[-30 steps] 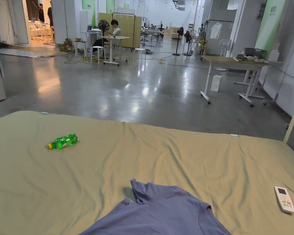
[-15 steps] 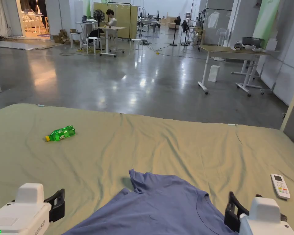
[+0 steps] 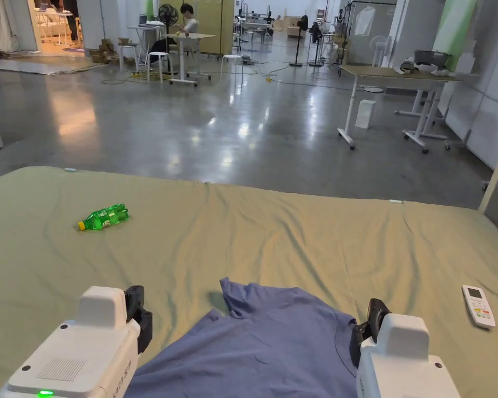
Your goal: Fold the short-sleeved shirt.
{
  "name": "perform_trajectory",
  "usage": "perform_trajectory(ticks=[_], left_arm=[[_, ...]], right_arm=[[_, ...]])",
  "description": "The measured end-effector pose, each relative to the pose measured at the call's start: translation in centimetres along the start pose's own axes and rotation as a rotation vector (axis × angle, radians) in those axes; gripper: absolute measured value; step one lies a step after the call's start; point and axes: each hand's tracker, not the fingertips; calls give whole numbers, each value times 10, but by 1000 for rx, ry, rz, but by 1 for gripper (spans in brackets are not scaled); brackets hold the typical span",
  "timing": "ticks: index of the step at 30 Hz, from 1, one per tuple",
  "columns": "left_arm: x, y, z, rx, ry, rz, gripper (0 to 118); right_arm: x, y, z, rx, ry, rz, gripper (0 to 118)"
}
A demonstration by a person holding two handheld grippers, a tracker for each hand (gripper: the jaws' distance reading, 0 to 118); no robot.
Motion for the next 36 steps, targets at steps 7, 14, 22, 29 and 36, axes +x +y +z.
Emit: perform_trajectory(ticks=[7, 14, 22, 29, 36], left_arm=[[-20, -19, -7, -75, -8, 28, 1], [-88, -57, -12, -312, 84, 73, 1], [-153, -96, -26, -624, 119, 203, 58], [-171, -121, -53, -669, 172, 221, 70], [-176, -155, -84, -782, 216, 194, 68]], right_arm=[[-10, -2, -1, -27, 29, 23, 0], [-17, -19, -7, -101, 80, 37, 0], [-22, -40, -17, -180, 111, 37, 0], [-22, -45, -20, -225, 123, 45, 0], [-20, -47, -24, -248, 125, 52, 0]])
